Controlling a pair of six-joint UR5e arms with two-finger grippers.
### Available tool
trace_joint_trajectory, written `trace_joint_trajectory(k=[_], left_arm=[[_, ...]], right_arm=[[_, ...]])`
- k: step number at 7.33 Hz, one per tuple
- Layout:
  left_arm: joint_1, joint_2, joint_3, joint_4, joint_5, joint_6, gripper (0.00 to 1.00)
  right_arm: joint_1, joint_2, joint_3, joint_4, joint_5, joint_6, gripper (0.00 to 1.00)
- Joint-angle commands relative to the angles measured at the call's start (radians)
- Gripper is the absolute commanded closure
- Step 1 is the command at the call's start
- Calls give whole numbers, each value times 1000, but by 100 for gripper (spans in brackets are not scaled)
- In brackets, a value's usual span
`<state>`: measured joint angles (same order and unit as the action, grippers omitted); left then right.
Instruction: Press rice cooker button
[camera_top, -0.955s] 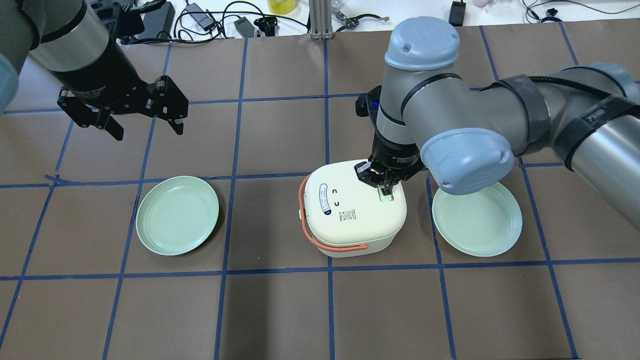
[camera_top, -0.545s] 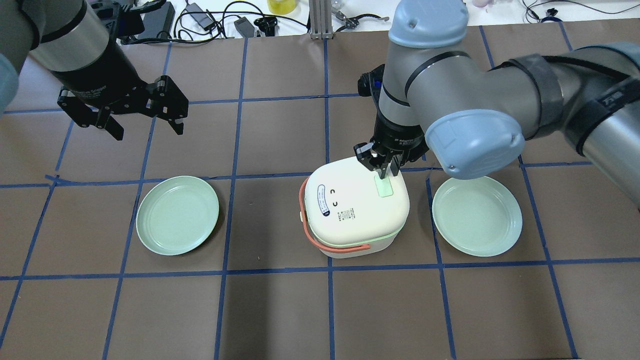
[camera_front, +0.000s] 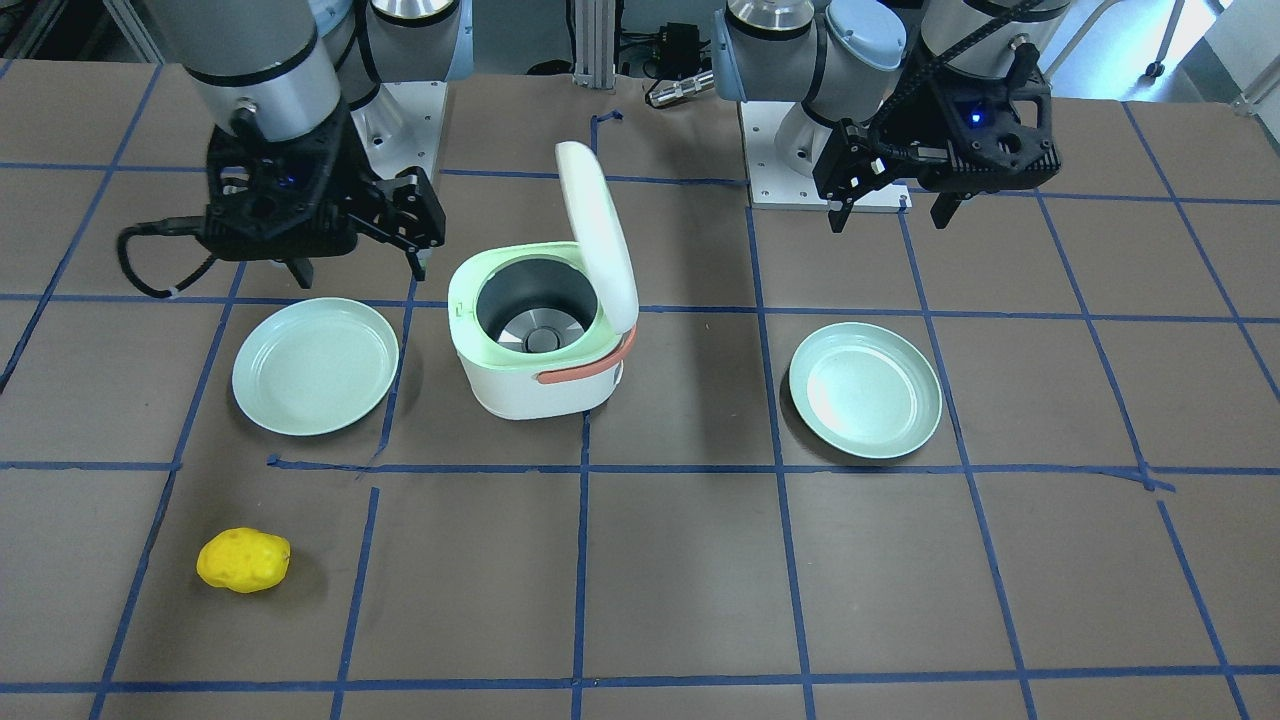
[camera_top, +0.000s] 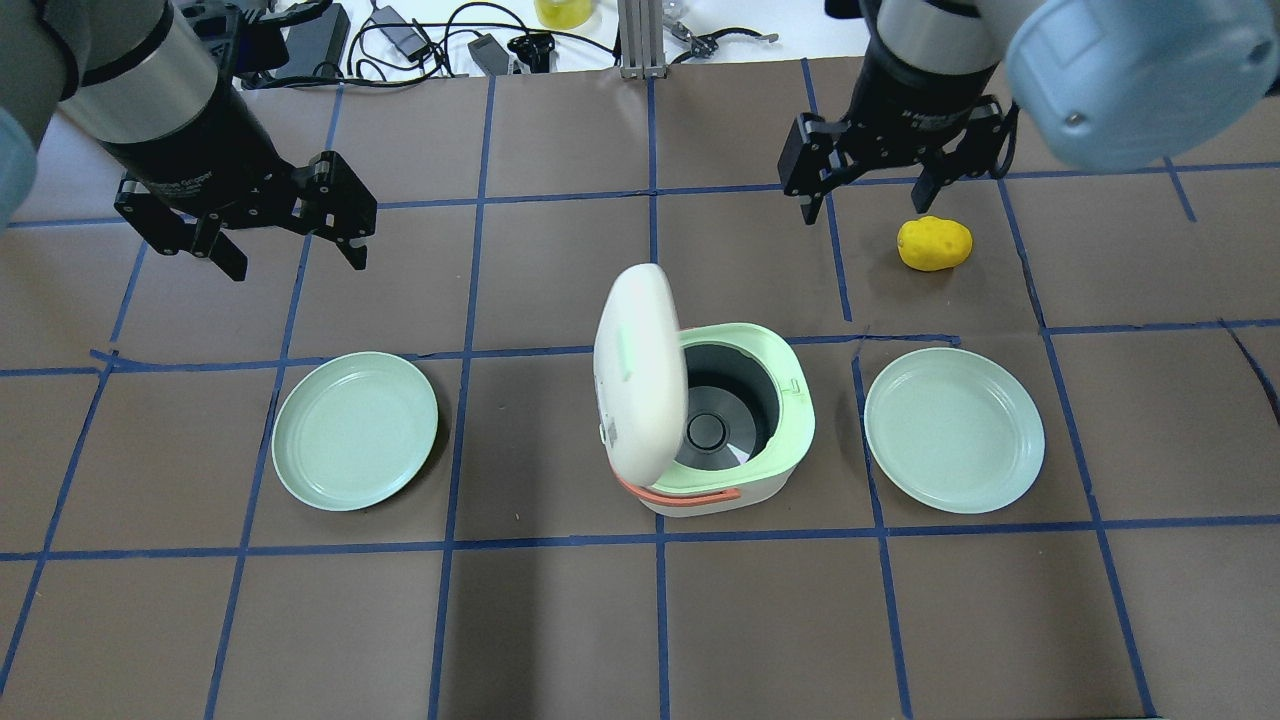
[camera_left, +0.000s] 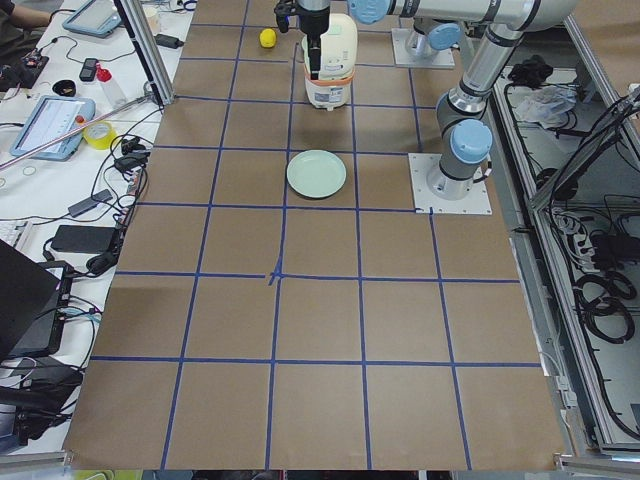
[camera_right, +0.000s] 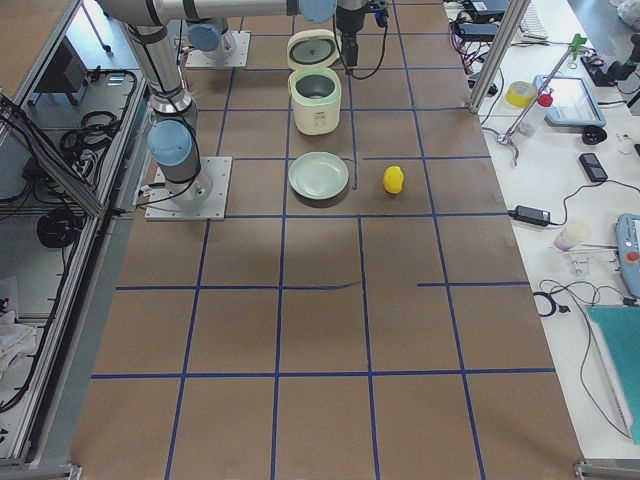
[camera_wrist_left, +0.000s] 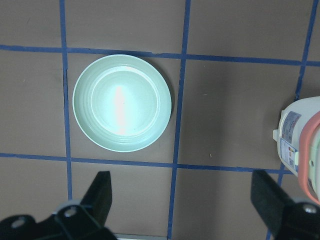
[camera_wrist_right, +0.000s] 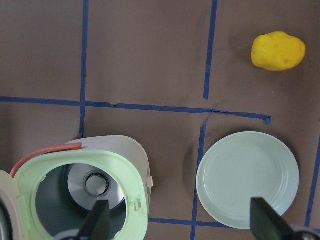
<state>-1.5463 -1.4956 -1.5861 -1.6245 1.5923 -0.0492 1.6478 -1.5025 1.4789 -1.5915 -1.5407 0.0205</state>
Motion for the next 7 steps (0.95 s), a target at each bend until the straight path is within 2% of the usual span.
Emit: trace_joint_trajectory(k=[1, 7], left_arm=[[0, 0, 0, 0, 0, 0, 0], [0, 0, 0, 0, 0, 0, 0]], right_arm=[[-66, -1, -52, -7, 1, -5, 0], [-85, -8, -55, -19, -18, -1, 0]])
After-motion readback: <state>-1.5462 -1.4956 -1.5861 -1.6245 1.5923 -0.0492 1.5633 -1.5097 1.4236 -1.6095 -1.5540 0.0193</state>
